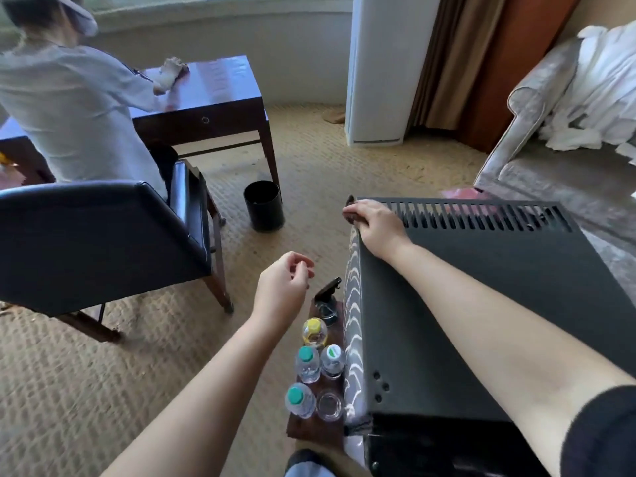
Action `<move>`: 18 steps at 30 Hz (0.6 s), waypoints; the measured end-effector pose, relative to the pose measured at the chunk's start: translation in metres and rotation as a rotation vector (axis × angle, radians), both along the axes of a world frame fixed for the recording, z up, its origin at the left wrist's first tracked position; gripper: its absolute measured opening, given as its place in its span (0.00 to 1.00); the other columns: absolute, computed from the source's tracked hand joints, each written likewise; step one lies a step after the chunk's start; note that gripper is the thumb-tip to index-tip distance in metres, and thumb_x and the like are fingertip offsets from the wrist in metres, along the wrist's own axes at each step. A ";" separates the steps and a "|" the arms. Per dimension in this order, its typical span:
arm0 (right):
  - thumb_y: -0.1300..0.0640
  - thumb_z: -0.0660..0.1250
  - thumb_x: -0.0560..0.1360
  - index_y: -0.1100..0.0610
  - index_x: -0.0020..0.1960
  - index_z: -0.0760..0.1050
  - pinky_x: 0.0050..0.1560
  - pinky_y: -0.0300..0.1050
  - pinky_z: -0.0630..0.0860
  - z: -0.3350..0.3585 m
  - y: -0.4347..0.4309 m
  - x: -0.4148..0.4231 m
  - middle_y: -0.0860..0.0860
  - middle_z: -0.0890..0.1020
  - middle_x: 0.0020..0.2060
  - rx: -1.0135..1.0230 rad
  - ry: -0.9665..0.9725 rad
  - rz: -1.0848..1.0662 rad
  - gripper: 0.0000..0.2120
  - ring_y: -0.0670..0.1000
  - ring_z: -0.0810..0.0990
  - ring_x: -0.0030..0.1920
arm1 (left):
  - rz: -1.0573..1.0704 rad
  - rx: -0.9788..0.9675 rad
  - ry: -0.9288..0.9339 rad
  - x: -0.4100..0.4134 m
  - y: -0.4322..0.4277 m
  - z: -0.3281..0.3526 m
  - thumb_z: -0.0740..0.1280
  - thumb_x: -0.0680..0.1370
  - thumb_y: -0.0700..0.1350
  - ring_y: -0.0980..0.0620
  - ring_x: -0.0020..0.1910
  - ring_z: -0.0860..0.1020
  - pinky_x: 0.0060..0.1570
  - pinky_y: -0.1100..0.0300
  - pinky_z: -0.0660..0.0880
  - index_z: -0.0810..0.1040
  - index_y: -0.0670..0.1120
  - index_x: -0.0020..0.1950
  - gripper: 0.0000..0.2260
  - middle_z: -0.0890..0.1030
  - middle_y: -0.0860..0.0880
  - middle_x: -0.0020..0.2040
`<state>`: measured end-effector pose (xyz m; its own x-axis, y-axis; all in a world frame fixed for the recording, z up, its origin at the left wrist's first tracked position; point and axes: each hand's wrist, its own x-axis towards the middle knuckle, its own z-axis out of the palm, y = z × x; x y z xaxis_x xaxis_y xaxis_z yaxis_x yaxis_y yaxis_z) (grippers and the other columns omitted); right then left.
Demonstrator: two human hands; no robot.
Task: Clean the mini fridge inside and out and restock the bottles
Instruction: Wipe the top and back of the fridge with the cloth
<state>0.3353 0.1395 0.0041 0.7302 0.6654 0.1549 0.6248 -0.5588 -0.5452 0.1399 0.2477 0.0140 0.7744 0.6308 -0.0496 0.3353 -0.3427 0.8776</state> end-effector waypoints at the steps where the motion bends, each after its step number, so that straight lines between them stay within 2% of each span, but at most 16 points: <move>1: 0.64 0.62 0.77 0.52 0.61 0.79 0.69 0.44 0.65 0.002 -0.005 -0.008 0.49 0.77 0.63 -0.002 0.013 0.019 0.16 0.50 0.71 0.66 | -0.023 -0.011 0.012 0.001 0.004 0.002 0.60 0.80 0.41 0.53 0.37 0.81 0.39 0.59 0.75 0.77 0.51 0.43 0.10 0.83 0.52 0.39; 3: 0.64 0.64 0.76 0.52 0.58 0.81 0.69 0.44 0.66 0.009 -0.026 -0.037 0.48 0.78 0.60 -0.011 0.032 0.103 0.15 0.48 0.72 0.65 | -0.071 -0.038 0.044 0.007 0.008 0.004 0.59 0.80 0.41 0.54 0.36 0.80 0.36 0.62 0.74 0.78 0.49 0.44 0.09 0.83 0.51 0.39; 6: 0.63 0.62 0.74 0.53 0.56 0.81 0.69 0.31 0.60 0.016 -0.071 -0.102 0.48 0.80 0.58 -0.067 0.040 0.301 0.15 0.46 0.71 0.66 | -0.178 -0.079 0.075 0.020 0.005 0.003 0.60 0.80 0.40 0.55 0.35 0.80 0.35 0.64 0.73 0.78 0.50 0.44 0.10 0.83 0.51 0.39; 10: 0.58 0.60 0.77 0.48 0.59 0.78 0.69 0.43 0.67 0.009 -0.122 -0.175 0.42 0.77 0.62 -0.100 0.014 0.448 0.14 0.44 0.66 0.71 | -0.260 -0.157 0.095 0.025 -0.007 -0.008 0.60 0.79 0.38 0.56 0.35 0.80 0.38 0.64 0.75 0.79 0.48 0.44 0.10 0.82 0.53 0.37; 14: 0.60 0.61 0.78 0.49 0.60 0.78 0.71 0.40 0.63 0.009 -0.116 -0.168 0.43 0.77 0.62 -0.080 0.019 0.415 0.14 0.45 0.65 0.72 | -0.286 -0.161 0.105 0.014 -0.015 -0.028 0.61 0.78 0.37 0.58 0.39 0.80 0.44 0.62 0.75 0.79 0.49 0.45 0.10 0.83 0.55 0.38; 16: 0.63 0.63 0.77 0.51 0.58 0.80 0.72 0.38 0.60 0.011 -0.094 -0.135 0.45 0.78 0.61 -0.084 0.009 0.283 0.14 0.45 0.66 0.70 | -0.264 -0.159 0.091 0.009 -0.010 -0.031 0.61 0.78 0.38 0.56 0.42 0.81 0.49 0.59 0.76 0.79 0.51 0.45 0.10 0.83 0.56 0.41; 18: 0.64 0.65 0.76 0.52 0.56 0.81 0.71 0.38 0.60 0.012 -0.065 -0.090 0.47 0.80 0.59 -0.115 -0.012 0.136 0.13 0.48 0.69 0.68 | -0.222 -0.166 0.060 0.006 -0.002 -0.028 0.61 0.78 0.38 0.55 0.42 0.81 0.49 0.57 0.77 0.78 0.53 0.44 0.11 0.83 0.57 0.41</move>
<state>0.2452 0.0747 0.0161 0.6306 0.7719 0.0807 0.7053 -0.5266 -0.4746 0.1457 0.2455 -0.0137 0.8851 0.4255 -0.1886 0.3217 -0.2665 0.9086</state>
